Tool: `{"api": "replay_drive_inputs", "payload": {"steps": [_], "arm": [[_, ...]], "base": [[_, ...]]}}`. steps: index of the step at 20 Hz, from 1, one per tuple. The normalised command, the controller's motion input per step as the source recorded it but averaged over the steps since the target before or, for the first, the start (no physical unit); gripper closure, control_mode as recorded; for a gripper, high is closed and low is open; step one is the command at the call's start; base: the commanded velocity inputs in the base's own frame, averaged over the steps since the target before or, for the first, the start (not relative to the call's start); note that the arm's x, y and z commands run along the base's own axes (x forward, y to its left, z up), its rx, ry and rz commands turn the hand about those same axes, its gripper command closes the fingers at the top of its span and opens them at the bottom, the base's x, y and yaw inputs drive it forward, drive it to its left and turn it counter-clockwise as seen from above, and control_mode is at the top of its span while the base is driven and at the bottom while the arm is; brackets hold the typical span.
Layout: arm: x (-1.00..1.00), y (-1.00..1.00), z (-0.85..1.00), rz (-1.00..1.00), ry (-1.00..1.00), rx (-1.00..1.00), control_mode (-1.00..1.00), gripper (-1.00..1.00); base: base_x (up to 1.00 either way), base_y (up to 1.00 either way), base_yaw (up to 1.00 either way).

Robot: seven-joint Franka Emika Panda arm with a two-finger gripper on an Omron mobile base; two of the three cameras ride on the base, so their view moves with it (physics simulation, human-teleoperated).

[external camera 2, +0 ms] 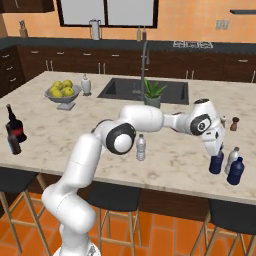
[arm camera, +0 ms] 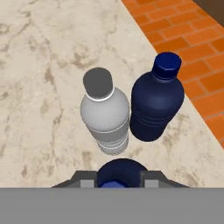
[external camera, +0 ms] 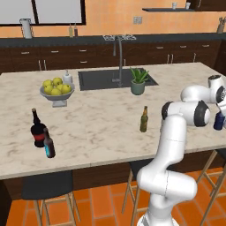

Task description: Move the plastic bottles in the middle to the plastics group, and the glass bottles in the middle to the glass group.

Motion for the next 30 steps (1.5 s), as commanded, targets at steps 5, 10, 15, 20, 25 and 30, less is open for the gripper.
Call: {"api": "replay_drive_inputs", "payload": {"steps": [5, 10, 15, 20, 25, 30], "arm": [[-0.20, 0.00, -0.05, 0.02, -0.01, 0.00, -1.00, -1.00], [-0.14, 0.03, 0.04, 0.04, 0.00, 0.00, -1.00, -1.00], [-0.15, 0.18, 0.39, 0.15, -0.03, 0.00, -1.00, -1.00], [-0.59, 0.29, 0.39, 0.40, -0.08, 0.00, -1.00, -1.00], [-0.31, 0.63, 0.19, 0.69, 0.00, 0.00, -1.00, -1.00], [-0.24, 0.68, 0.18, 0.67, 0.00, 0.00, -1.00, -1.00]], "base": [[0.00, 0.00, 0.00], [0.00, 0.00, 0.00], [0.00, 0.00, 0.00], [0.00, 0.00, 0.00], [0.00, 0.00, 0.00], [0.00, 0.00, 0.00]]}}
